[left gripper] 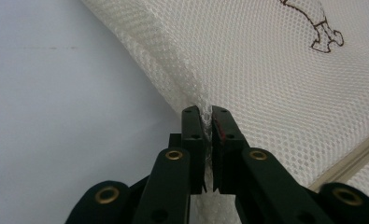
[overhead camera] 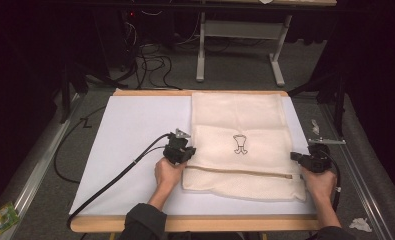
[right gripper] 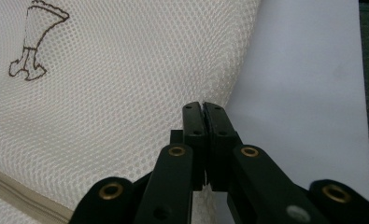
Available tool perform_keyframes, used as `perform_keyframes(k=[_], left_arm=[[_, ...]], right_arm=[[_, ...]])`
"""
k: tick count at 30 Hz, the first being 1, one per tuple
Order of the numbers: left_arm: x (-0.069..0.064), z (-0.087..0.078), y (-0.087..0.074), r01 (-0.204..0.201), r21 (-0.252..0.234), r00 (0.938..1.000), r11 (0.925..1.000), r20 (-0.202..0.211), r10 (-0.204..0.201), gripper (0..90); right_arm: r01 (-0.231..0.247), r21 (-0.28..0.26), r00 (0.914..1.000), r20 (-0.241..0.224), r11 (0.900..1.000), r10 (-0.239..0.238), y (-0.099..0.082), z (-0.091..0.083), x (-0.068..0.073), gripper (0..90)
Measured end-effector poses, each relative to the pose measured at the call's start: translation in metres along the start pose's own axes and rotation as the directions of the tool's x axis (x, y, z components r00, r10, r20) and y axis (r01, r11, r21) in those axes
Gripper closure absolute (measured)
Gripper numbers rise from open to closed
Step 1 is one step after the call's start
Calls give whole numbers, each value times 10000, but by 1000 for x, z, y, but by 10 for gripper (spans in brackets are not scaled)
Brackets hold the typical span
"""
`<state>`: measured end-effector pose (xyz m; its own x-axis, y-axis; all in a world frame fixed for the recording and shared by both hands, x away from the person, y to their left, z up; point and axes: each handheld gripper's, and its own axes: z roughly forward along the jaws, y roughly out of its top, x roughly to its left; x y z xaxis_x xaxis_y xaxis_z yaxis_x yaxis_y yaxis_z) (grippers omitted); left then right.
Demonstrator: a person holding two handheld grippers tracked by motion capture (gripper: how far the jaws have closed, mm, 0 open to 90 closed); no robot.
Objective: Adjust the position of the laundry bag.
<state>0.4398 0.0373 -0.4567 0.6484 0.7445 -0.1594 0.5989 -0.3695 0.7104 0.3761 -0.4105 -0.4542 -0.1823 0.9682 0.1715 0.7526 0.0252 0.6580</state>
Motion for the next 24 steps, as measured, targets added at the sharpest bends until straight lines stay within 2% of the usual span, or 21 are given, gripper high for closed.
perform_keyframes(k=[20,24], left_arm=[[5,-16,2,-323,-178,9992,9993,-261,319,855],[7,-20,1,-238,-295,9993,9993,-303,229,856]], right_arm=[[88,-326,9989,-453,9994,-103,1,-1,8,899],[168,-364,9985,-513,9992,-186,2,-1,11,899]])
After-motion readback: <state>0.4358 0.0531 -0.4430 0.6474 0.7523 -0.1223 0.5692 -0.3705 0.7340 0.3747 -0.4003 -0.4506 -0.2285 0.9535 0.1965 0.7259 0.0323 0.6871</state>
